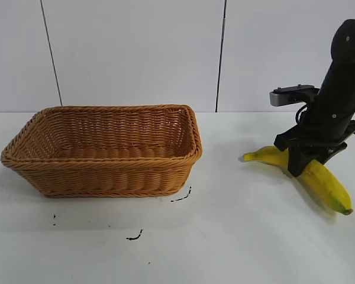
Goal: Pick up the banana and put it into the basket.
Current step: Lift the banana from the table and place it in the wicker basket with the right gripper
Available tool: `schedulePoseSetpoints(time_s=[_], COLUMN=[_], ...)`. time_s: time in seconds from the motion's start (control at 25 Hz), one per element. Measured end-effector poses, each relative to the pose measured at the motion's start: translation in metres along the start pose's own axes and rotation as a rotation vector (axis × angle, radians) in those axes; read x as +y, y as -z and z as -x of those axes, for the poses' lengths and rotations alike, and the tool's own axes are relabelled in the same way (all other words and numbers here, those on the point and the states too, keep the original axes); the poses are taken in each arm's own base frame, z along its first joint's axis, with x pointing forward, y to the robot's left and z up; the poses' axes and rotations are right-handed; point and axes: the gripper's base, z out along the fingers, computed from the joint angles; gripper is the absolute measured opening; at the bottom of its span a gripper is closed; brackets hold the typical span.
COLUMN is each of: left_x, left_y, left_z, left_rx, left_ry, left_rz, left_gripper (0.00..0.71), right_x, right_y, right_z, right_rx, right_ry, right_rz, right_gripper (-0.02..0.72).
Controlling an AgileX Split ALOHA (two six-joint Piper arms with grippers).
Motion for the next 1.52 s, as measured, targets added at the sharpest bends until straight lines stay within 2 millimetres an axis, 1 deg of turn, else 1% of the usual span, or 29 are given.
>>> schedulePoseSetpoints(time_s=[0.12,0.2,0.32,0.52,0.64,0.76,0.8,0.96,1.16,1.2,1.36,1.44,1.52], left_x=[0.0,0.0,0.0,0.0,0.0,0.0,0.0,0.0,0.0,0.0,0.0,0.0,0.0], left_y=[0.0,0.0,0.0,0.0,0.0,0.0,0.0,0.0,0.0,0.0,0.0,0.0,0.0], left_z=[0.0,0.0,0.0,0.0,0.0,0.0,0.0,0.0,0.0,0.0,0.0,0.0,0.0], left_rx=[0.0,0.0,0.0,0.0,0.0,0.0,0.0,0.0,0.0,0.0,0.0,0.0,0.0], left_ry=[0.0,0.0,0.0,0.0,0.0,0.0,0.0,-0.001,-0.001,-0.001,-0.001,-0.001,-0.001], left_rz=[0.0,0.0,0.0,0.0,0.0,0.0,0.0,0.001,0.001,0.001,0.001,0.001,0.001], left_gripper=[0.69,0.69,0.69,0.69,0.69,0.69,0.69,0.69,0.69,0.69,0.69,0.69,0.69], right_x=[-0.001,-0.001,-0.001,-0.001,0.009,0.033,0.045,0.097,0.162,0.172,0.217,0.239,0.256], right_y=[0.028,0.042,0.056,0.071,0.071,0.07,0.07,0.069,0.068,0.067,0.059,0.056,0.052], right_z=[0.011,0.016,0.021,0.029,0.032,0.036,0.039,0.051,0.057,0.058,0.065,0.071,0.074], right_rx=[-0.019,-0.024,-0.028,-0.075,-0.077,-0.076,-0.083,-0.169,-0.269,-0.286,-0.395,-0.485,-0.561], right_ry=[-0.031,-0.041,-0.04,-0.037,-0.013,0.049,0.083,0.22,0.393,0.425,0.593,0.688,0.773], right_rz=[-0.001,-0.001,0.0,-0.01,-0.009,0.002,0.007,0.019,0.039,0.043,0.044,0.036,0.022], right_gripper=[0.307,0.307,0.307,0.307,0.307,0.307,0.307,0.307,0.307,0.307,0.307,0.307,0.307])
